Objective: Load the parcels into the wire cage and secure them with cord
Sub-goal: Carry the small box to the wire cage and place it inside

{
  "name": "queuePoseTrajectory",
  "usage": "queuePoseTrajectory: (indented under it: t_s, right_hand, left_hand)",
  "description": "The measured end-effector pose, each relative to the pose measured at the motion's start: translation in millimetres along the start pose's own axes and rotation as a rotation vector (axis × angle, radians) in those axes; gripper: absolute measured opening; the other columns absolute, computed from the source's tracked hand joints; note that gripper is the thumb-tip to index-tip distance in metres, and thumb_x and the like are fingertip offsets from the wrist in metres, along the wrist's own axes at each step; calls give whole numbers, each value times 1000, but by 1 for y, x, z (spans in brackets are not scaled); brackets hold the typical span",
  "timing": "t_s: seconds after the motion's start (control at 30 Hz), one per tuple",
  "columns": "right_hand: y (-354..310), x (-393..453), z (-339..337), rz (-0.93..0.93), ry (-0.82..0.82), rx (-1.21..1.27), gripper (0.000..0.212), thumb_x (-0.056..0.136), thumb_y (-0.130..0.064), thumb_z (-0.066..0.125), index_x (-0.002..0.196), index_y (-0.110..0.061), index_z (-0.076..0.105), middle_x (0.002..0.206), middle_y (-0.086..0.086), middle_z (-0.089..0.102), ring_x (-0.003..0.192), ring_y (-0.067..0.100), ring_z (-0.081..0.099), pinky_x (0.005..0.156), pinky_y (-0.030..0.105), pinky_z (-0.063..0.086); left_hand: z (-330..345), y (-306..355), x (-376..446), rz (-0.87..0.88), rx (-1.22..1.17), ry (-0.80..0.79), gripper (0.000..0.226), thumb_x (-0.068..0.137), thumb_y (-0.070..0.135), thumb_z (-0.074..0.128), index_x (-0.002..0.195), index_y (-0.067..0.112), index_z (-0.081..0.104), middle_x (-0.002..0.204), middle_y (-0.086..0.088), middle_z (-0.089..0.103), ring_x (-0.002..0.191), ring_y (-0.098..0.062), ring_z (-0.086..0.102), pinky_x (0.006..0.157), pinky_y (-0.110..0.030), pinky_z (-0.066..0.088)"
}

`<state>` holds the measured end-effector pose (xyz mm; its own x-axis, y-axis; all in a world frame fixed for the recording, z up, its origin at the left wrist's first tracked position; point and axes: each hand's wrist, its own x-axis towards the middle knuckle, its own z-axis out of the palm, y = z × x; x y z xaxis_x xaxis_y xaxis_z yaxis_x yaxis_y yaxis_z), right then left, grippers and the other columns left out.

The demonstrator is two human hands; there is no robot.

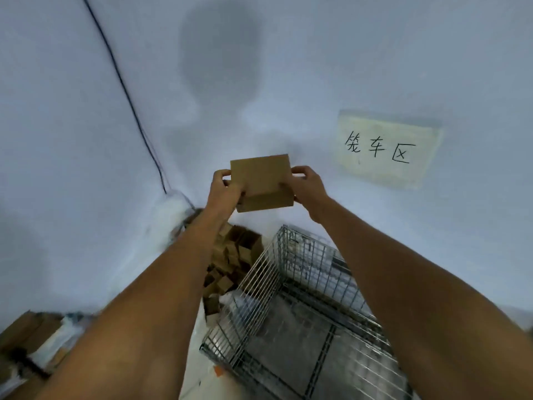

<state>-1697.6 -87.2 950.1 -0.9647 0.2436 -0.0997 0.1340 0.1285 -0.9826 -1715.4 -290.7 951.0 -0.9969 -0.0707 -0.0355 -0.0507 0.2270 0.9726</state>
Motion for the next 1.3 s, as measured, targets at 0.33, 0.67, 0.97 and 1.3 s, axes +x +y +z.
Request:
queuePoseTrajectory:
  t_s: [0.33, 0.67, 0.97, 1.3]
  right_hand:
    - [75, 92, -5, 247, 316, 66, 34, 83, -25, 70, 114, -20, 57, 105, 8, 69, 95, 29, 69, 86, 48, 57]
    - [117, 99, -35, 323, 415, 53, 40, 81, -28, 73, 117, -19, 57, 105, 5, 69, 88, 22, 67, 75, 38, 57]
    - [179, 109, -43, 358, 346, 77, 39, 85, -28, 71, 120, -21, 55, 110, 5, 67, 95, 25, 67, 83, 41, 58]
    - [367, 130, -15, 477, 353, 156, 40, 90, -13, 70, 129, -15, 60, 121, 3, 66, 98, 13, 65, 69, 19, 53]
  left_hand:
    - [87, -67, 143, -80, -6, -382, 50, 88, 11, 63, 132, 25, 47, 116, 3, 58, 100, -19, 63, 73, -32, 57]
    - [142, -101, 151, -166, -25, -538, 55, 88, 12, 65, 135, 31, 44, 116, 9, 57, 98, -12, 63, 67, -21, 50]
    - [172, -149, 141, -230, 137, -500, 63, 91, 5, 62, 147, 26, 41, 114, 8, 56, 92, -15, 62, 67, -29, 57]
    - [228, -324, 143, -348, 255, -471, 54, 97, 2, 58, 147, 12, 40, 132, -6, 56, 120, -32, 59, 106, -54, 48]
